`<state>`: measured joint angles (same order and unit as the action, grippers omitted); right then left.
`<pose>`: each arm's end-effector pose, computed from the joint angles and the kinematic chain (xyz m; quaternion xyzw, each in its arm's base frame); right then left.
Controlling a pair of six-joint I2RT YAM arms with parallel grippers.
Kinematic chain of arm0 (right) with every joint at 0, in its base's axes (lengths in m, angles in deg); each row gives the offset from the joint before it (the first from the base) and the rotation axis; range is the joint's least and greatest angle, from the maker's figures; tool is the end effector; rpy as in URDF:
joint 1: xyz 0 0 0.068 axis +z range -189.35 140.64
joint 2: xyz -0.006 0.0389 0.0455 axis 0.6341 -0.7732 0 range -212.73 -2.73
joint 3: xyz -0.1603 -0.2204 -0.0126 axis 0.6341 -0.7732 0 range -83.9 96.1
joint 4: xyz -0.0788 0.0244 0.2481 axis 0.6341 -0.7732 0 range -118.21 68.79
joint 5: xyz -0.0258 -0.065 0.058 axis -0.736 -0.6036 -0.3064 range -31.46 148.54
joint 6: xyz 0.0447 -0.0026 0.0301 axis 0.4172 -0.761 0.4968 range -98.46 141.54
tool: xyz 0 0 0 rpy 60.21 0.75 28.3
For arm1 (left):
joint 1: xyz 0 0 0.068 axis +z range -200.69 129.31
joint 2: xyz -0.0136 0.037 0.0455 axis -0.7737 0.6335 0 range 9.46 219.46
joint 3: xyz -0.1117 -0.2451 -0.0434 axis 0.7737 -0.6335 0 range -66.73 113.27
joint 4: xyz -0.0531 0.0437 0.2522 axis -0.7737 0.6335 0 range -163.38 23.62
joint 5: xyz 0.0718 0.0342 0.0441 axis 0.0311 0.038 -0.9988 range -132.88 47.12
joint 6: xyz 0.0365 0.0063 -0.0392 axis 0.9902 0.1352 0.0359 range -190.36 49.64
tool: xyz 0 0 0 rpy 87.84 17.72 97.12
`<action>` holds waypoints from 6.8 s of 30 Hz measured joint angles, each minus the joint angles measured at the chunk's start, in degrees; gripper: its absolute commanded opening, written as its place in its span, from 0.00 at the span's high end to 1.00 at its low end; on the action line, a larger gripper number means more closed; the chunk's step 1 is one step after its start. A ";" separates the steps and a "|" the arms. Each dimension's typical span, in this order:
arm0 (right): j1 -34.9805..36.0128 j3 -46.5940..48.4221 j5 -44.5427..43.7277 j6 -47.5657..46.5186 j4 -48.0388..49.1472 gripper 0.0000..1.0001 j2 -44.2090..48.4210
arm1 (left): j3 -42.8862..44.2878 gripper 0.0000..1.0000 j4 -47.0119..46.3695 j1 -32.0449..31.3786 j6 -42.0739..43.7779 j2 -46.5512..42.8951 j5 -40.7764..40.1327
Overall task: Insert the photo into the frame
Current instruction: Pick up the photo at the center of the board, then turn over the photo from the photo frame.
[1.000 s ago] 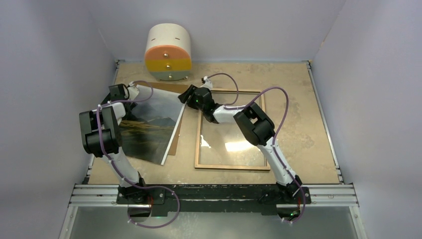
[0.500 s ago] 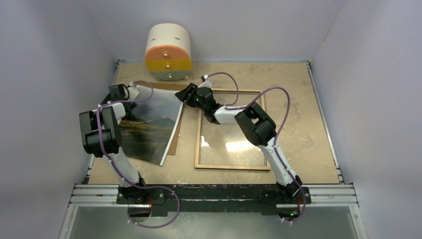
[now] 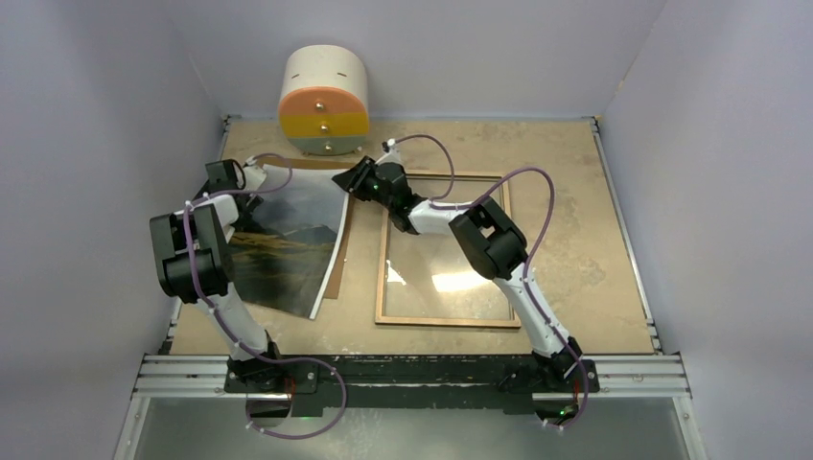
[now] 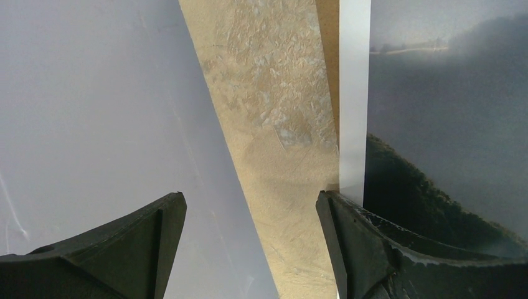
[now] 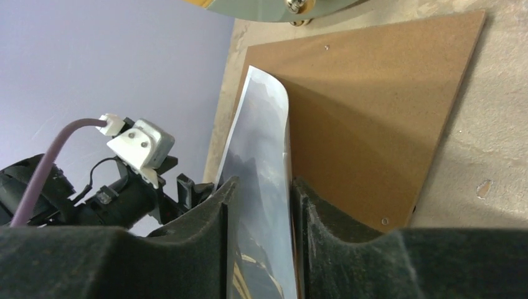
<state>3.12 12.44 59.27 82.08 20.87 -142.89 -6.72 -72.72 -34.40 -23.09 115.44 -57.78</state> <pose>0.4057 0.3721 0.1529 0.1083 0.7095 0.5478 0.4298 0.3627 0.1155 0.1541 0.1998 0.9007 0.2954 0.2480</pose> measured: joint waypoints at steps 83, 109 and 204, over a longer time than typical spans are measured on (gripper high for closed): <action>-13.51 -18.60 -14.82 14.32 -54.58 1.00 43.74 | 7.56 0.00 29.92 -0.37 -8.61 -14.45 15.06; -7.58 -8.92 -31.43 34.05 -53.90 1.00 29.81 | 5.64 0.00 27.91 -1.14 -8.57 -13.84 13.68; -10.56 -0.85 -19.21 -17.09 -60.17 0.01 23.96 | 3.82 0.00 28.37 -1.14 -5.55 -13.88 13.38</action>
<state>-7.43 11.58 40.06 64.98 -39.30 -118.93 -2.90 -44.34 -35.53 -28.64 101.56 -44.40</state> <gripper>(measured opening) 0.987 0.996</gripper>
